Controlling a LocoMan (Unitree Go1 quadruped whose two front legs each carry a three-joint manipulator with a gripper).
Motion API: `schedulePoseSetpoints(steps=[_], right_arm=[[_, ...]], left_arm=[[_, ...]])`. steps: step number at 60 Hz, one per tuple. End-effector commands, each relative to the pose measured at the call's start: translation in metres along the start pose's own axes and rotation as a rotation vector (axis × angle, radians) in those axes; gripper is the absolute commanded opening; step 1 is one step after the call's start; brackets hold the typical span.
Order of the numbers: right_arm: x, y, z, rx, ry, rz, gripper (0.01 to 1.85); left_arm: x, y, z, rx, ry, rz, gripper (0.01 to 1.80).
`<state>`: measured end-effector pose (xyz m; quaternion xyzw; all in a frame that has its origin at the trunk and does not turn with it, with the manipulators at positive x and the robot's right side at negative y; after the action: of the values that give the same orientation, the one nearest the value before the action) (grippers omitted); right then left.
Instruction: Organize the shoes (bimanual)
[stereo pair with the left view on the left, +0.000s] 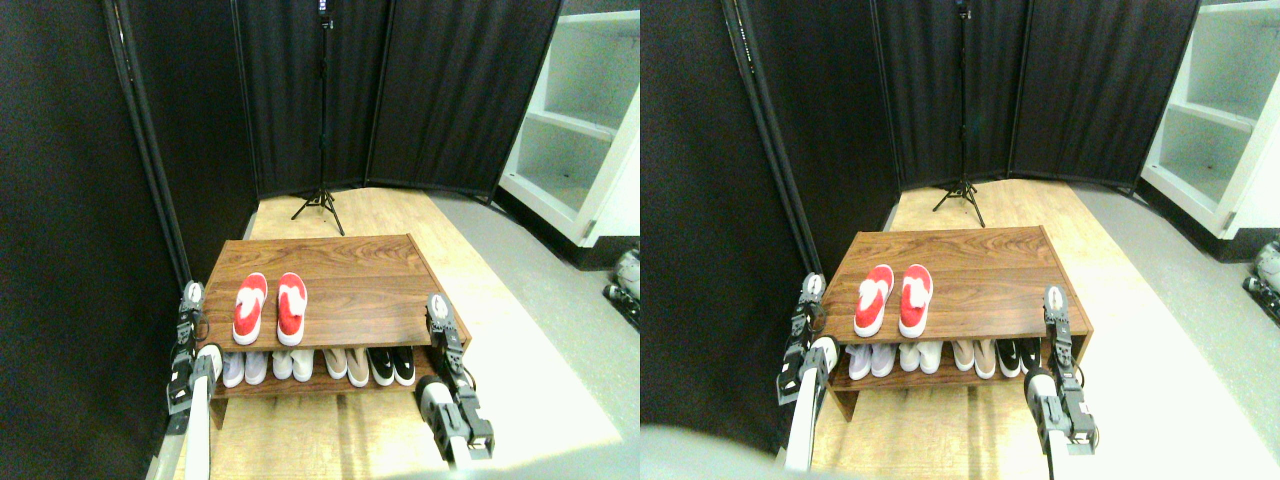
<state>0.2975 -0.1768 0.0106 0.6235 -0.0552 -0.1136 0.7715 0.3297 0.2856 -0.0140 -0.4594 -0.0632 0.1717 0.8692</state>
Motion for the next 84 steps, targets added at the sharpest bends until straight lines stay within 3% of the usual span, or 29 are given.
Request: schedulePoseSetpoints(steps=[1, 19, 25, 28, 35, 44, 50, 64, 84], right_arm=[[0.004, 0.004, 0.002, 0.015, -0.008, 0.042, 0.01], [0.005, 0.004, 0.003, -0.006, -0.034, 0.035, 0.01], [0.005, 0.004, 0.003, 0.011, -0.036, 0.034, 0.01], [0.006, 0.004, 0.003, 0.001, -0.03, 0.05, 0.01], [0.006, 0.004, 0.004, 0.005, -0.032, 0.047, 0.01], [0.004, 0.005, 0.005, -0.005, -0.052, 0.047, 0.01], [0.002, 0.004, 0.007, -0.001, -0.051, 0.044, 0.01], [-0.001, 0.005, 0.009, -0.006, -0.056, 0.049, 0.01], [-0.003, 0.004, 0.012, -0.016, -0.057, 0.056, 0.01]], left_arm=[[0.014, -0.001, -0.014, 0.07, 0.041, 0.017, 0.01], [0.02, 0.003, -0.042, 0.104, 0.113, 0.078, 0.01], [0.02, 0.004, -0.054, 0.022, 0.141, 0.117, 0.01], [0.016, -0.003, -0.064, 0.01, 0.18, 0.117, 0.01], [0.015, -0.003, -0.07, -0.034, 0.194, 0.135, 0.01], [-0.005, -0.019, -0.082, -0.002, 0.224, 0.147, 0.01], [-0.006, -0.014, -0.089, -0.016, 0.231, 0.153, 0.01], [-0.016, -0.022, -0.1, -0.105, 0.305, 0.085, 0.01], [-0.015, -0.023, -0.099, -0.1, 0.307, 0.099, 0.01]])
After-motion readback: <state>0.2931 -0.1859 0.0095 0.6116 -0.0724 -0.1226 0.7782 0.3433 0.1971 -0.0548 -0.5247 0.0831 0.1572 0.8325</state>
